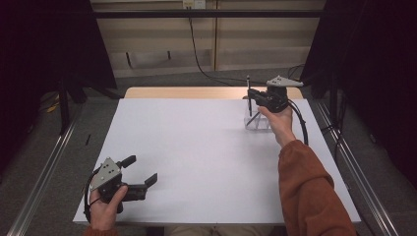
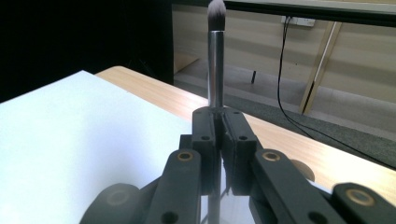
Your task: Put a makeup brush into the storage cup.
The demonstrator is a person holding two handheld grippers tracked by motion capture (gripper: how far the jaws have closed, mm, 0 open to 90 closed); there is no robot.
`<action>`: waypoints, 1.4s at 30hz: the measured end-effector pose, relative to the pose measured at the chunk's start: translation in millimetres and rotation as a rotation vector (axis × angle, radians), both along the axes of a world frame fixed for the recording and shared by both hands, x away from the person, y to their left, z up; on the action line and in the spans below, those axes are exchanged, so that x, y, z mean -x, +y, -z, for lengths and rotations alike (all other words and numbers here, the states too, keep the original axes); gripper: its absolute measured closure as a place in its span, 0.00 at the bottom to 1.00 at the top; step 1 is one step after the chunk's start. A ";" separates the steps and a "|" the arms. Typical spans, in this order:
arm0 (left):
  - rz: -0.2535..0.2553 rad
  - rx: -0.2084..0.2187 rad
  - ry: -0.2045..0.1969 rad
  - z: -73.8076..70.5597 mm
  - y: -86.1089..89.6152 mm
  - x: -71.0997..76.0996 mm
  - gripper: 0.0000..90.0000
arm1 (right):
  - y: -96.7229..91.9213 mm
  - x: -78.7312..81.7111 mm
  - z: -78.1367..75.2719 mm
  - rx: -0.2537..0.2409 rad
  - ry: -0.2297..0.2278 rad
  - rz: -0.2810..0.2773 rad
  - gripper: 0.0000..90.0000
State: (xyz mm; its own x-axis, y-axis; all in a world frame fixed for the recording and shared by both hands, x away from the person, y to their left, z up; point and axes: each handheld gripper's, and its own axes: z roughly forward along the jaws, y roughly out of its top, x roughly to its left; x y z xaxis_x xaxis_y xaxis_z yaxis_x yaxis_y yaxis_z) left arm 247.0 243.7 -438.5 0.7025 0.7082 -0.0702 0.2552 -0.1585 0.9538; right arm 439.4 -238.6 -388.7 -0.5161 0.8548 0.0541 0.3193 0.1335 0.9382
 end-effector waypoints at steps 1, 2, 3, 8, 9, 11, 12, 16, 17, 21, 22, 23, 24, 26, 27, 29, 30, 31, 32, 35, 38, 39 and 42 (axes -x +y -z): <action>0.000 0.000 0.000 0.0 0.1 0.0 0.03 | -0.7 0.1 1.6 0.003 0.005 0.002 0.94; -0.001 0.000 0.000 0.0 0.1 0.0 0.03 | -1.3 0.4 3.1 0.002 0.015 0.006 0.94; -0.001 0.001 -0.001 0.0 0.0 0.0 0.03 | -1.3 0.5 3.8 0.004 0.017 0.007 0.94; -0.001 0.001 0.000 0.1 -0.4 -0.4 0.03 | -0.4 1.3 4.5 0.022 0.018 0.005 0.94; -0.001 0.001 0.001 0.1 -0.4 -0.4 0.03 | -0.2 1.3 4.9 0.025 0.019 0.004 0.94; -0.001 0.001 0.001 0.1 -0.4 -0.3 0.03 | -0.1 1.6 5.7 0.030 0.019 0.004 0.94; -0.001 0.000 -0.001 0.0 -0.3 -0.2 0.03 | -0.1 1.8 6.0 0.030 0.020 0.007 0.94; -0.001 0.000 -0.001 0.0 0.2 -0.2 0.03 | -1.2 3.3 6.7 0.027 0.025 0.005 0.94; -0.002 0.000 -0.001 0.0 0.1 -0.2 0.03 | -1.7 3.4 6.8 0.026 0.025 0.004 0.94; -0.001 -0.001 -0.001 -0.1 -0.5 -0.3 0.03 | -2.1 3.0 8.0 0.023 0.030 0.005 0.94; -0.002 0.000 -0.001 -0.1 -0.4 -0.4 0.03 | -1.9 2.9 8.3 0.020 0.032 0.006 0.94; -0.002 0.000 -0.001 0.0 -0.3 -0.4 0.03 | -2.0 2.7 8.4 0.018 0.033 0.006 0.94; -0.003 0.000 -0.001 0.0 -0.2 -0.5 0.03 | -2.2 2.7 8.4 0.020 0.034 0.006 0.94; -0.004 0.002 0.000 0.1 0.1 -0.7 0.03 | -2.8 2.9 8.6 0.017 0.040 0.003 0.93; -0.005 0.001 0.001 0.1 0.0 -0.7 0.03 | -3.1 3.0 8.8 0.015 0.042 0.003 0.93; -0.004 -0.001 0.000 0.0 -0.2 -0.7 0.03 | -2.8 3.1 9.8 0.016 0.042 0.000 0.92; -0.003 -0.001 -0.001 0.0 -0.4 -0.8 0.03 | -2.3 3.2 10.1 0.015 0.045 -0.002 0.91; -0.005 0.001 -0.001 -0.1 -0.7 -0.8 0.03 | -1.9 3.5 10.3 0.015 0.044 0.000 0.89; -0.006 -0.001 -0.001 -0.1 -0.8 -0.9 0.03 | -2.0 3.7 10.3 0.009 0.039 0.004 0.84; -0.002 0.000 -0.001 -0.1 -1.7 -1.5 0.03 | -1.0 3.5 10.1 0.005 0.046 0.006 0.79; -0.002 0.003 0.001 0.1 -1.5 -2.7 0.03 | -2.0 3.7 9.2 -0.001 0.047 0.011 0.72; -0.003 0.005 0.001 0.1 -1.6 -2.9 0.03 | -2.4 4.1 8.7 0.000 0.047 0.014 0.72; 0.000 0.004 0.002 0.2 -2.2 -3.4 0.03 | -4.8 5.5 6.5 -0.011 0.039 0.014 0.67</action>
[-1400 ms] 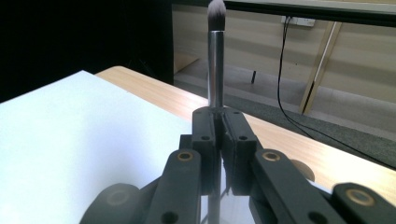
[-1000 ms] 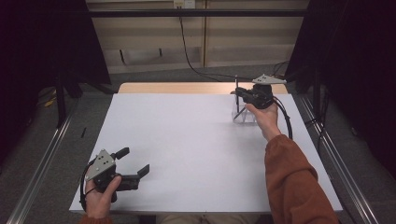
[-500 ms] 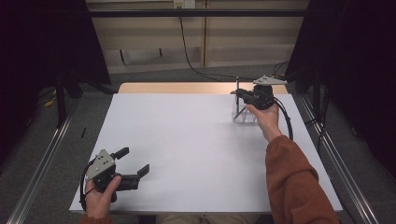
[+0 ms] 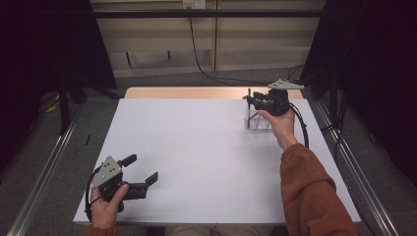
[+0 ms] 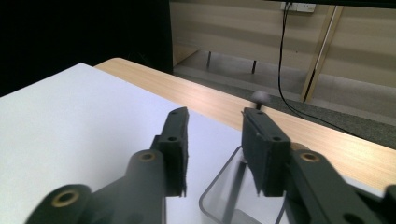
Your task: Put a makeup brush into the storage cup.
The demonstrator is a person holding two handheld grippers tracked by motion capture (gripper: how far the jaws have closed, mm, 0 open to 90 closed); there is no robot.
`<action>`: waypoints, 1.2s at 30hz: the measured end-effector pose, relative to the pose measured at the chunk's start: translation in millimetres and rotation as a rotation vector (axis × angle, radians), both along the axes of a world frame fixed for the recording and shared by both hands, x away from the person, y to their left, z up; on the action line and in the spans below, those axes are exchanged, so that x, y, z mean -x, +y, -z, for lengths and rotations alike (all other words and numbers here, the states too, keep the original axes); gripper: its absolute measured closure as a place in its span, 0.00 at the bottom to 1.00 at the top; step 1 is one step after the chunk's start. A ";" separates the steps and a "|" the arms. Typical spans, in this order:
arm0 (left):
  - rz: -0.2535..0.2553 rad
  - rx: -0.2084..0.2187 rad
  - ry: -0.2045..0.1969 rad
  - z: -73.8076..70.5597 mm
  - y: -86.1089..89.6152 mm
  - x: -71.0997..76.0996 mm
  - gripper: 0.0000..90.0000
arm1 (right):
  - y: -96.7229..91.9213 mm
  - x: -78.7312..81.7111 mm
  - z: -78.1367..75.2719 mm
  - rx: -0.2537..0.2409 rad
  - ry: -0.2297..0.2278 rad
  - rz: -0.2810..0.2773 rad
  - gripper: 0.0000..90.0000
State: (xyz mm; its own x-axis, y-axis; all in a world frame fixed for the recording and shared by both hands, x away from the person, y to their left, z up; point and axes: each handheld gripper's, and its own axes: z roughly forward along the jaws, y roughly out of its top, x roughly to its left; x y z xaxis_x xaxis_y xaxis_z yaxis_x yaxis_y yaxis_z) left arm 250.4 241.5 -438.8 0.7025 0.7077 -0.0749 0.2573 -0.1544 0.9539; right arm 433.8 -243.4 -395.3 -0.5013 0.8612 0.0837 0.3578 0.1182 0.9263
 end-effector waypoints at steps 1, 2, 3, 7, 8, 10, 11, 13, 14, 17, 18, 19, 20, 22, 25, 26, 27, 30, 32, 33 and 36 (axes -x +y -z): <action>0.001 0.000 -0.001 0.0 -0.1 0.0 0.03 | -0.5 0.6 -0.7 -0.001 0.001 0.002 0.66; 0.002 0.000 -0.001 -0.1 0.0 0.0 0.03 | -1.2 1.0 -1.4 -0.005 0.001 0.000 0.64; 0.001 0.001 -0.001 0.0 0.1 0.0 0.03 | -1.7 1.4 -1.7 -0.009 -0.002 -0.001 0.63; 0.002 -0.001 -0.001 0.0 0.0 0.0 0.03 | -2.7 3.2 -5.0 -0.013 -0.010 -0.007 0.58; 0.002 -0.001 -0.001 0.0 0.0 -0.1 0.03 | -3.2 3.7 -5.6 -0.015 -0.013 -0.010 0.57; 0.002 -0.001 -0.002 0.0 0.1 0.0 0.03 | -3.7 4.4 -5.8 -0.017 -0.011 -0.012 0.52; 0.002 -0.001 -0.002 0.0 0.1 0.0 0.03 | -4.5 5.0 -6.1 -0.018 -0.012 -0.015 0.50; -0.001 0.002 0.000 0.0 -0.1 -0.1 0.03 | -4.8 6.1 -6.7 -0.033 -0.015 -0.017 0.46; 0.000 0.002 -0.001 -0.1 -0.2 0.0 0.03 | -5.0 7.0 -7.7 -0.038 -0.014 -0.020 0.43; 0.003 -0.003 -0.002 -0.2 -0.3 0.7 0.03 | -5.6 9.2 -10.5 -0.058 -0.026 -0.018 0.39; -0.001 -0.002 -0.003 -0.3 -0.2 1.1 0.03 | -6.0 9.5 -10.9 -0.059 -0.026 -0.020 0.38; -0.003 0.000 -0.002 -0.4 -0.1 1.5 0.03 | -6.1 10.3 -11.3 -0.054 -0.026 -0.022 0.37; -0.003 0.000 -0.003 -0.4 0.1 1.7 0.03 | -6.4 11.3 -11.5 -0.055 -0.028 -0.024 0.34; -0.002 -0.002 -0.005 -0.5 0.6 2.2 0.03 | -6.9 12.9 -10.9 -0.058 -0.032 -0.025 0.32; -0.003 0.001 -0.004 -0.8 0.6 2.4 0.03 | -8.1 15.6 -7.8 -0.065 -0.025 -0.018 0.26; -0.004 0.001 -0.005 -0.8 0.5 2.4 0.03 | -9.3 16.5 -6.5 -0.064 -0.024 -0.018 0.23; -0.003 0.000 -0.006 -1.0 0.5 2.4 0.03 | -9.6 16.9 -6.2 -0.067 -0.025 -0.019 0.22; -0.002 0.002 -0.010 -1.0 0.7 3.1 0.03 | -11.1 20.2 -7.8 -0.079 -0.021 -0.015 0.15; -0.001 0.002 -0.010 -1.1 0.9 3.5 0.03 | -12.1 22.7 -10.2 -0.083 -0.026 -0.014 0.12; -0.001 -0.002 -0.010 -1.1 1.2 3.7 0.03 | -12.3 23.5 -10.6 -0.089 -0.024 -0.017 0.11; -0.002 0.001 -0.010 -1.3 1.5 3.6 0.03 | -12.2 27.1 -10.5 -0.093 -0.030 -0.012 0.08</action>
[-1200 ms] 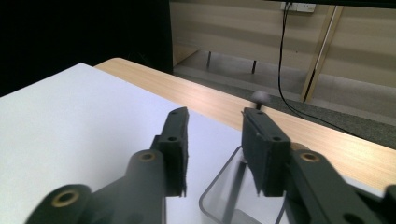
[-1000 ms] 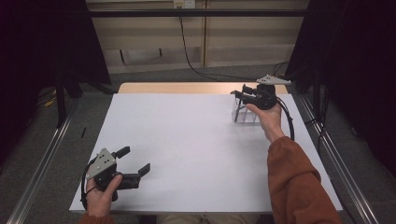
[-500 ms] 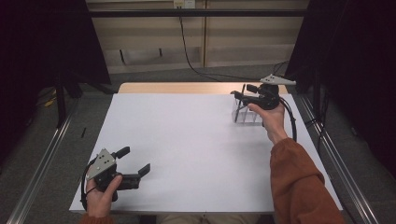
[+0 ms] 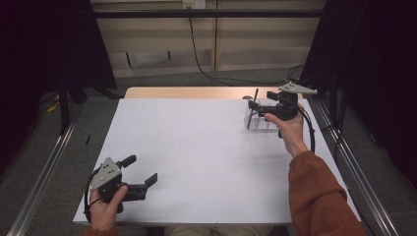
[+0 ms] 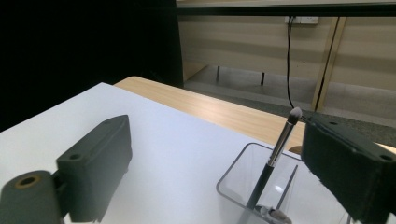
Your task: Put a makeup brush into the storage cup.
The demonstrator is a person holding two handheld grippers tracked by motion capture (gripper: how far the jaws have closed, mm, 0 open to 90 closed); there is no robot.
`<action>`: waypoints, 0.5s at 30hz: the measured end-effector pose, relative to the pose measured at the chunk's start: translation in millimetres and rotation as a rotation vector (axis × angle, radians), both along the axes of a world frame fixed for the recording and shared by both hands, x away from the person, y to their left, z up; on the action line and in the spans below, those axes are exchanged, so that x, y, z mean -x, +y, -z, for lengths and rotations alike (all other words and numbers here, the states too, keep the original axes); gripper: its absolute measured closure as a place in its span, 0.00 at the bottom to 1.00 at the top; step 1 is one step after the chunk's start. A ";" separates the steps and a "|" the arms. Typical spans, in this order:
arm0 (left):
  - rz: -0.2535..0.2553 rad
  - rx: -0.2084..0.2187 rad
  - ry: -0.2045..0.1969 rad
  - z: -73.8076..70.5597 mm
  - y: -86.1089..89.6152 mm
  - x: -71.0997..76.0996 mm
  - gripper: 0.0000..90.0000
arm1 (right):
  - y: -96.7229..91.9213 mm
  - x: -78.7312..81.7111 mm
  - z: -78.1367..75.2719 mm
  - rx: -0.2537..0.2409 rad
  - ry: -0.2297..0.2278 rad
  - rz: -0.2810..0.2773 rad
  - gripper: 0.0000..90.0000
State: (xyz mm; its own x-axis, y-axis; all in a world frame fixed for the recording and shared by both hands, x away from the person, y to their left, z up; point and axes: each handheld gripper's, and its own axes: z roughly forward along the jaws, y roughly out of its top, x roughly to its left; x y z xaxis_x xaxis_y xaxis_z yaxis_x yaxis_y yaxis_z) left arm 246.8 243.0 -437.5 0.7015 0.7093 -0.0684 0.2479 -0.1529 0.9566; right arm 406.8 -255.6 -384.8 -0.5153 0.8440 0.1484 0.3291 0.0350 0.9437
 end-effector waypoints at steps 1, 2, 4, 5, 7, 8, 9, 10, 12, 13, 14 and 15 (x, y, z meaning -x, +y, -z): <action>-0.001 0.001 0.000 0.1 -0.2 -0.3 0.03 | -0.3 1.0 0.5 0.004 0.002 0.001 0.08; -0.002 -0.001 0.000 0.1 -0.6 -0.6 0.03 | -0.2 2.0 1.0 0.003 0.002 0.002 0.07; 0.003 -0.004 0.001 0.1 -1.2 -1.3 0.03 | -0.7 4.3 2.3 -0.005 0.000 0.001 0.07; 0.003 -0.004 0.001 0.2 -1.4 -1.6 0.03 | -1.2 5.6 3.0 -0.010 0.000 -0.001 0.06; 0.002 -0.003 0.001 0.2 -1.5 -1.9 0.03 | -1.9 7.7 4.1 -0.002 0.004 -0.005 0.04; 0.001 -0.001 0.001 0.1 -1.4 -1.8 0.03 | -2.0 8.9 4.5 -0.007 0.004 -0.006 0.03; -0.001 -0.001 0.001 0.0 -1.2 -1.7 0.03 | -2.4 10.1 5.0 -0.008 0.004 -0.010 0.03; -0.001 -0.001 0.001 -0.1 -1.0 -1.5 0.03 | -2.5 11.5 5.7 -0.004 0.003 -0.012 0.02; -0.004 -0.002 0.000 -0.2 -0.9 -1.5 0.03 | -2.5 14.5 6.9 -0.012 0.010 -0.024 0.02; -0.006 0.000 0.000 -0.2 -0.6 -1.4 0.03 | -3.0 16.1 7.0 -0.015 0.014 -0.024 0.02; -0.007 0.000 -0.001 -0.2 -0.4 -1.4 0.03 | -3.6 17.8 7.0 -0.013 0.014 -0.020 0.02; -0.007 0.002 -0.001 -0.2 -0.2 -1.4 0.03 | -4.0 18.7 7.1 -0.010 0.012 -0.020 0.02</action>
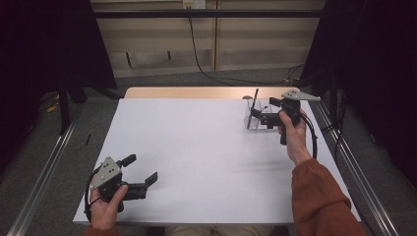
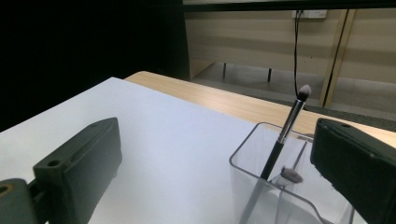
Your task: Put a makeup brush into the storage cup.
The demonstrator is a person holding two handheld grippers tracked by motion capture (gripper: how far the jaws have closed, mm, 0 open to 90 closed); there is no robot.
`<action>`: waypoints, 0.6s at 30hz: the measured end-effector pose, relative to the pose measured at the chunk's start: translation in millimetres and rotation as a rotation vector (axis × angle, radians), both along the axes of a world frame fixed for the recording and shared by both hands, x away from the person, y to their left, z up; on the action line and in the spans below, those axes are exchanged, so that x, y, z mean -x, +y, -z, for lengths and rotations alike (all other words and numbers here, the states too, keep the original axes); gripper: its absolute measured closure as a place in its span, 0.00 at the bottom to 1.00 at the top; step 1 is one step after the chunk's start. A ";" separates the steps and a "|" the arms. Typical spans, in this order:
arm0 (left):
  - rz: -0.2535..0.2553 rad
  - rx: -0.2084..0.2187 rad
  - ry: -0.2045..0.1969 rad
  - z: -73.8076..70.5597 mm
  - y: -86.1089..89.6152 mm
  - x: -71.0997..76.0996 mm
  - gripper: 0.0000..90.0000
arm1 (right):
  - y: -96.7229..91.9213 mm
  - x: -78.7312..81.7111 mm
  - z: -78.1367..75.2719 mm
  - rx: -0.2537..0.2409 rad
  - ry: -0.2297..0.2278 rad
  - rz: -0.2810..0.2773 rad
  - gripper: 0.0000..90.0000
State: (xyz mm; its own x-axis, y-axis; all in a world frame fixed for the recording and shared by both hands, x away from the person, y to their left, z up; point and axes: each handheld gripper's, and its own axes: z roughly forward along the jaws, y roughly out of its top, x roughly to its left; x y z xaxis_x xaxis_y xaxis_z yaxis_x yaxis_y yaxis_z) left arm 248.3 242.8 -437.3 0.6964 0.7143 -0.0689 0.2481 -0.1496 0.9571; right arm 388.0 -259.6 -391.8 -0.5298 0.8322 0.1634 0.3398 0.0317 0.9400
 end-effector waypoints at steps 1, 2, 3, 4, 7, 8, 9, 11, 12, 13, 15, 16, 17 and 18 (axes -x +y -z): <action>0.000 0.001 0.000 0.0 0.2 -0.1 0.03 | -0.3 1.7 -0.2 0.005 0.001 -0.002 0.02; -0.002 0.003 0.002 0.2 0.2 -0.2 0.03 | -0.9 3.0 0.0 0.006 -0.004 0.001 0.03; -0.005 0.006 0.004 0.3 -0.1 -0.5 0.03 | -1.4 4.8 0.5 -0.005 0.000 0.000 0.03; -0.007 0.005 0.005 0.3 -0.1 -0.5 0.03 | -1.9 6.3 1.6 -0.015 0.007 0.002 0.04; -0.010 0.004 0.002 0.1 0.5 -0.7 0.03 | -2.3 13.1 4.3 0.016 -0.012 0.028 0.05; -0.012 0.004 0.002 0.1 0.5 -0.7 0.03 | -2.8 15.3 4.6 0.013 -0.018 0.025 0.05; -0.013 0.004 0.003 0.1 0.4 -0.7 0.03 | -3.2 17.5 4.6 0.007 -0.018 0.023 0.05; -0.013 0.000 0.000 -0.1 0.3 -0.8 0.03 | -3.5 22.5 4.3 0.018 -0.026 0.019 0.04; -0.017 0.000 0.001 0.0 0.3 -0.8 0.03 | -3.6 24.3 4.3 0.022 -0.031 0.023 0.04; -0.021 0.003 0.005 0.1 0.2 -0.8 0.03 | -3.8 26.9 4.6 0.024 -0.035 0.026 0.04; -0.020 0.008 0.005 0.1 0.7 -1.1 0.03 | -5.0 31.2 5.5 0.025 -0.038 0.023 0.02; -0.021 0.006 0.003 0.0 1.1 -1.0 0.03 | -6.3 33.3 6.4 0.020 -0.040 0.018 0.01; -0.020 0.006 0.003 0.1 1.2 -1.0 0.03 | -8.0 35.1 7.5 0.013 -0.035 0.009 0.01; -0.019 0.006 0.003 0.2 1.1 -1.1 0.03 | -8.9 35.8 8.2 0.011 -0.034 0.008 0.01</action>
State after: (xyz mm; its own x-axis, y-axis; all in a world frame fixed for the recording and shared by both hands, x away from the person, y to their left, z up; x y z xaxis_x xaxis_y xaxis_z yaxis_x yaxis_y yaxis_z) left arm 249.4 244.0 -437.5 0.6825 0.7270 -0.0750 0.2535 -0.1392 0.9573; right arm 352.3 -268.5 -400.0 -0.5286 0.8378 0.1363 0.3077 0.0395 0.9507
